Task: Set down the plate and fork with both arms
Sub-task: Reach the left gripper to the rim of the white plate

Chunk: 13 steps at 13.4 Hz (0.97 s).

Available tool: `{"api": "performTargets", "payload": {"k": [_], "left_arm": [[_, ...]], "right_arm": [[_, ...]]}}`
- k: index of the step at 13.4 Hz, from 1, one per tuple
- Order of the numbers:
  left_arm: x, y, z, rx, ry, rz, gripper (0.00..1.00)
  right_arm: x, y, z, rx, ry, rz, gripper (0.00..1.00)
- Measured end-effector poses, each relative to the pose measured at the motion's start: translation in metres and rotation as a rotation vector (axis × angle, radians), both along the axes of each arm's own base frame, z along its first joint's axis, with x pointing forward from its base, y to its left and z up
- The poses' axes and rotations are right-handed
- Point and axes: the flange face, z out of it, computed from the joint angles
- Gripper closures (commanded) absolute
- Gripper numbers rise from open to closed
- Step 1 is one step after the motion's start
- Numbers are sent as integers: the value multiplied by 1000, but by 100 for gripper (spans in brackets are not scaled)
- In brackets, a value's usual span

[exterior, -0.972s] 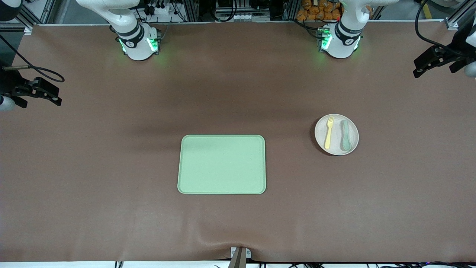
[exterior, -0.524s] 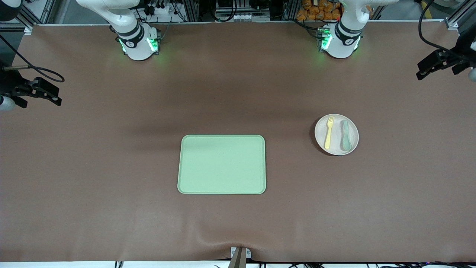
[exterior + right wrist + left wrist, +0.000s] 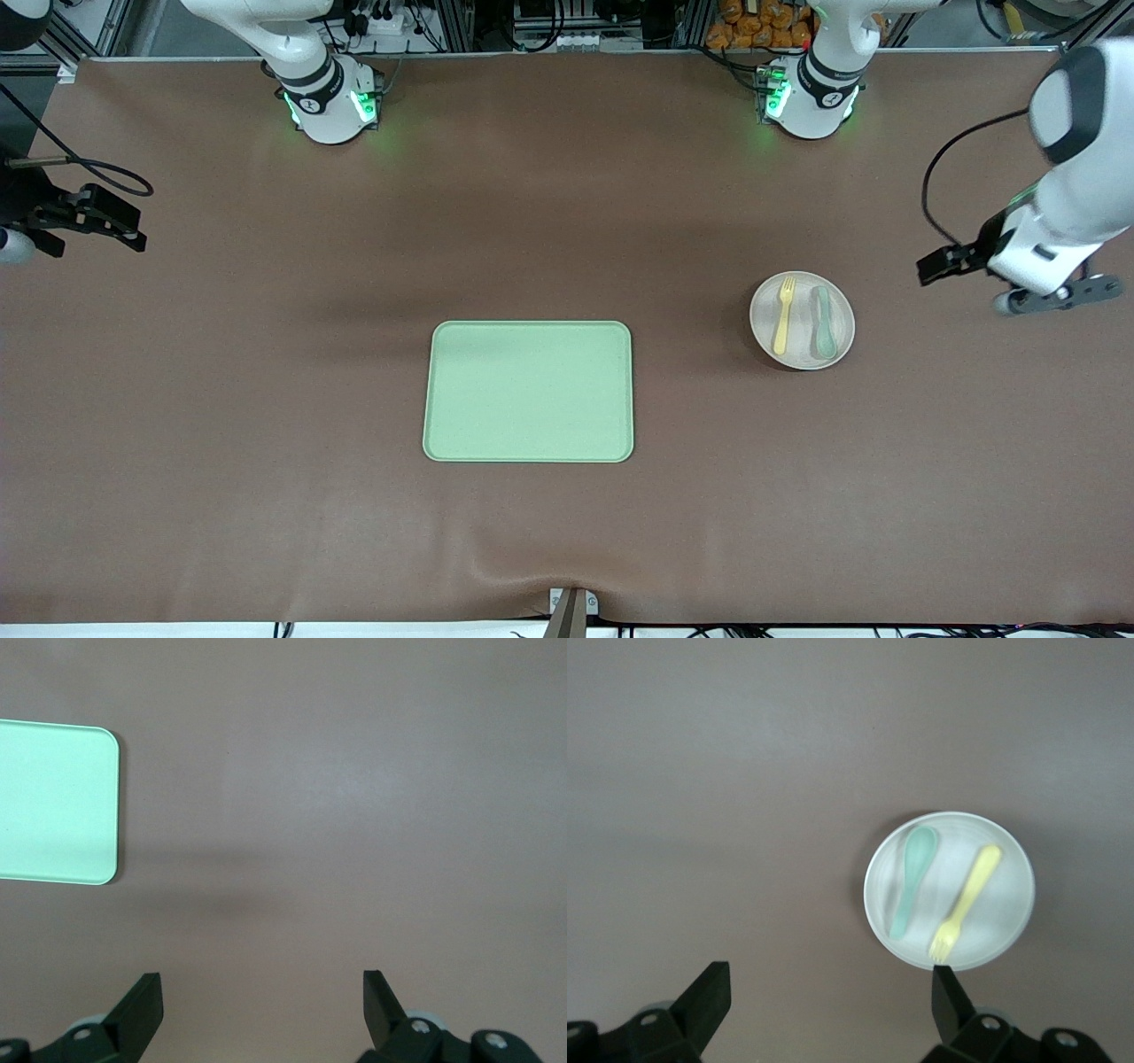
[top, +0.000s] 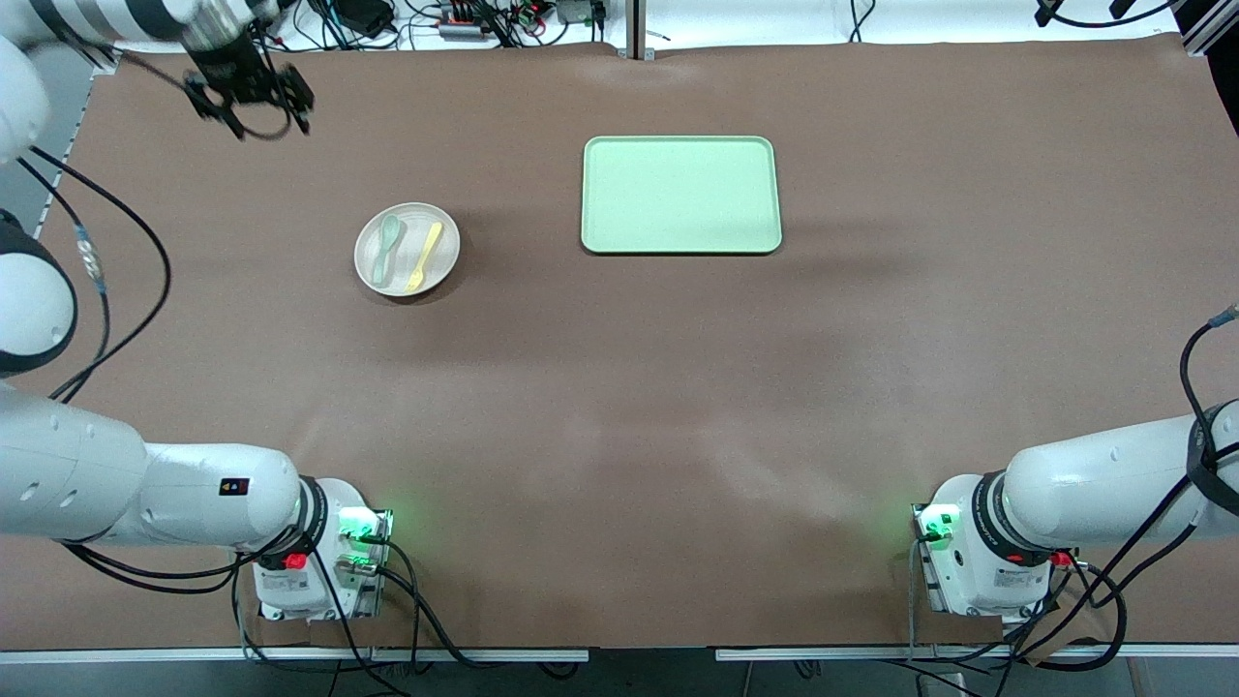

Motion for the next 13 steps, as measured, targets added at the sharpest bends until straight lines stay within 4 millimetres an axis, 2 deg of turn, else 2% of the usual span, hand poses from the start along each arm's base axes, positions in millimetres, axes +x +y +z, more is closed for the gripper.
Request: {"api": "performTargets", "payload": {"k": [3,4,8,11,13], "left_arm": [[-12,5,-75,-57,11,55,0],[-13,6,-93,-65,26,65,8],[-12,7,-142,-73,64,80,32],[-16,12,-177,-70,47,82,38],[-18,16,-193,-70,48,84,43]], "right_arm": [[0,0,0,0,0,0,0],[0,0,0,0,0,-1,0],[0,0,0,0,0,-1,0],[0,-1,0,0,0,-1,0],[0,-1,0,0,0,-2,0]]}}
